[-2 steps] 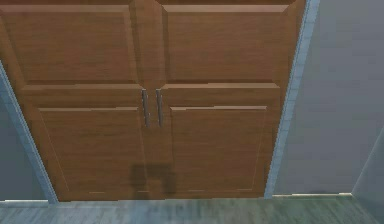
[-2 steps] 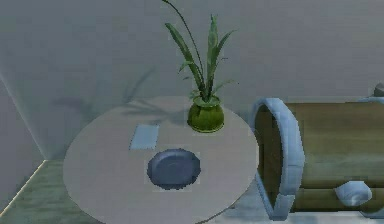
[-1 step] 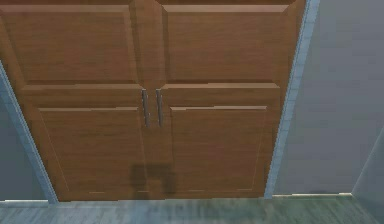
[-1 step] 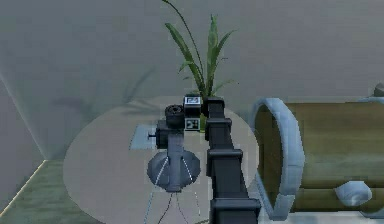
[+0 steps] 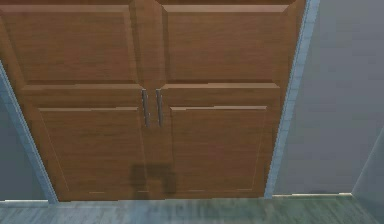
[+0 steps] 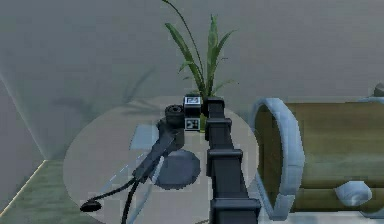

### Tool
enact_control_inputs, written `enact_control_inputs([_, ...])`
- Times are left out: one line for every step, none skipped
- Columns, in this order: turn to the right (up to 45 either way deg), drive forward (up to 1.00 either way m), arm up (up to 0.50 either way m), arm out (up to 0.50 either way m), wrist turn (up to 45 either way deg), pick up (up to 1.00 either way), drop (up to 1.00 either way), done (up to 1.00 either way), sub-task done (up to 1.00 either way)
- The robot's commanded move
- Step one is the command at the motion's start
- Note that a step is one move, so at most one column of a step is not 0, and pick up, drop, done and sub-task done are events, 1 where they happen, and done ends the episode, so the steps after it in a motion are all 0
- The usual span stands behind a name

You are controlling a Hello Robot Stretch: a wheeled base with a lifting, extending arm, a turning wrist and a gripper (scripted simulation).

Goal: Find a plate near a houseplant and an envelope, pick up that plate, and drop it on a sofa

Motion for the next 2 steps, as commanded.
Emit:
enact_control_inputs([0.0,0.0,0.0,0.0,45.0,0.0,0.0,0.0,0.0])
enact_control_inputs([0.0,0.0,0.0,0.0,45.0,0.0,0.0,0.0,0.0])
